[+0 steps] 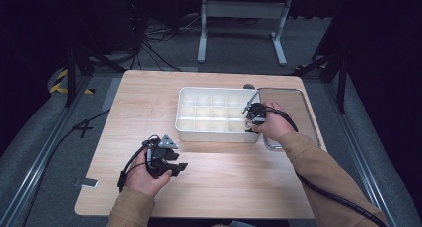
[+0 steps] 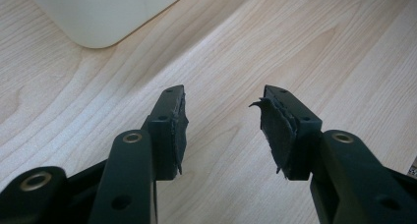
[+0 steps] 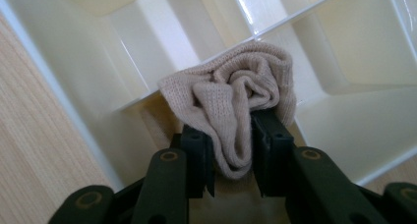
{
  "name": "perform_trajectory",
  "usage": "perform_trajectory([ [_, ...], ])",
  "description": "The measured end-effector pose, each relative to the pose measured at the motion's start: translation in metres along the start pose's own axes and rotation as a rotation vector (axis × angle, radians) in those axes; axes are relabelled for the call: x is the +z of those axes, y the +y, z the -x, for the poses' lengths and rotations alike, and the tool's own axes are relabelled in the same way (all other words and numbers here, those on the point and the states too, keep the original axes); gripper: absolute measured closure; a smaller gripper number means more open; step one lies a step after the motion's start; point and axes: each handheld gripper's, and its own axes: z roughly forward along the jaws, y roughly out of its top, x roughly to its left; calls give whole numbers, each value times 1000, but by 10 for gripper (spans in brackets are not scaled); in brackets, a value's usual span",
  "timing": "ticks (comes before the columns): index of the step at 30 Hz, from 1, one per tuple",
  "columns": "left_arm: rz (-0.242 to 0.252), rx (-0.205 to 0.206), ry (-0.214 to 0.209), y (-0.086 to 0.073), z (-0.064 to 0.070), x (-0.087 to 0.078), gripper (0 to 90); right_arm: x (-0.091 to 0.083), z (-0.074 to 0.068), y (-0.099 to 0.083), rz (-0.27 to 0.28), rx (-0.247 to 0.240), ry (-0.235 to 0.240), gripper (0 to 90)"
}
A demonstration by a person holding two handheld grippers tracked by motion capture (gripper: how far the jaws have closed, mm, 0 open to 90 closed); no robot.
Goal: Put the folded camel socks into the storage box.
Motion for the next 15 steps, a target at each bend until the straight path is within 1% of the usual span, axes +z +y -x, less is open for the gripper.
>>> perform_trajectory([
  [4, -1, 0, 0, 0, 0, 0, 529, -4, 2, -1, 14, 18, 4, 628],
  [6, -4, -4, -2, 0, 0, 0, 529, -6, 2, -2, 33, 43, 21, 600],
  [7, -7, 0, -3, 0, 0, 1, 528, -7, 2, -3, 39, 49, 26, 594],
  [8, -5, -6, -3, 0, 1, 1, 528, -9, 2, -3, 46, 50, 23, 594],
  [10, -4, 2, -2, 1, 1, 2, 529, -12, 3, -3, 57, 70, 26, 594],
  [13, -7, 1, -3, 1, 1, 3, 529, -16, 4, -4, 79, 83, 31, 591],
  [14, -13, 0, -4, 1, 1, 3, 528, -17, 4, -4, 81, 86, 29, 600],
  [15, -16, 8, -4, 1, 0, 3, 529, -19, 5, -4, 87, 90, 28, 619],
])
